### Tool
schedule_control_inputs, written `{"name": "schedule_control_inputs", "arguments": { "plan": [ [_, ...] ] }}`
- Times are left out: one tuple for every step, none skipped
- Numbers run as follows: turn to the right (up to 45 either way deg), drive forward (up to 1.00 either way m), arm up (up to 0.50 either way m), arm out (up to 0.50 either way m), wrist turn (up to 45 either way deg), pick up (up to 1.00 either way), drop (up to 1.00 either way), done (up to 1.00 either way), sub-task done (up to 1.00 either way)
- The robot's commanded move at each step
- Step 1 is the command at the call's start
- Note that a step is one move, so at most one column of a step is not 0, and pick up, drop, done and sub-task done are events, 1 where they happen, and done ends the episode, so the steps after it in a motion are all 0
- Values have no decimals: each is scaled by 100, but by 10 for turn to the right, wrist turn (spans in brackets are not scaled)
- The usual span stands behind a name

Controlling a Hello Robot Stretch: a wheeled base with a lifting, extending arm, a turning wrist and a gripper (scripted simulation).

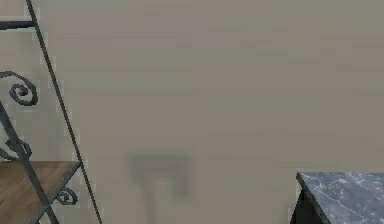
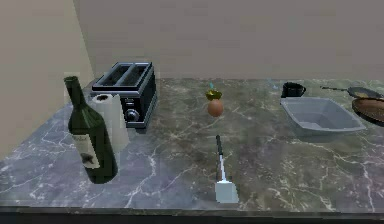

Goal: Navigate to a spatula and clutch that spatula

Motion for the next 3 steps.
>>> {"name": "schedule_control_inputs", "arguments": {
  "plan": [
    [90, 0, 0, 0, 0, 0, 0, 0, 0],
    [0, 0, 50, 0, 0, 0, 0, 0, 0],
    [0, 0, 38, 0, 0, 0, 0, 0, 0]
  ]
}}
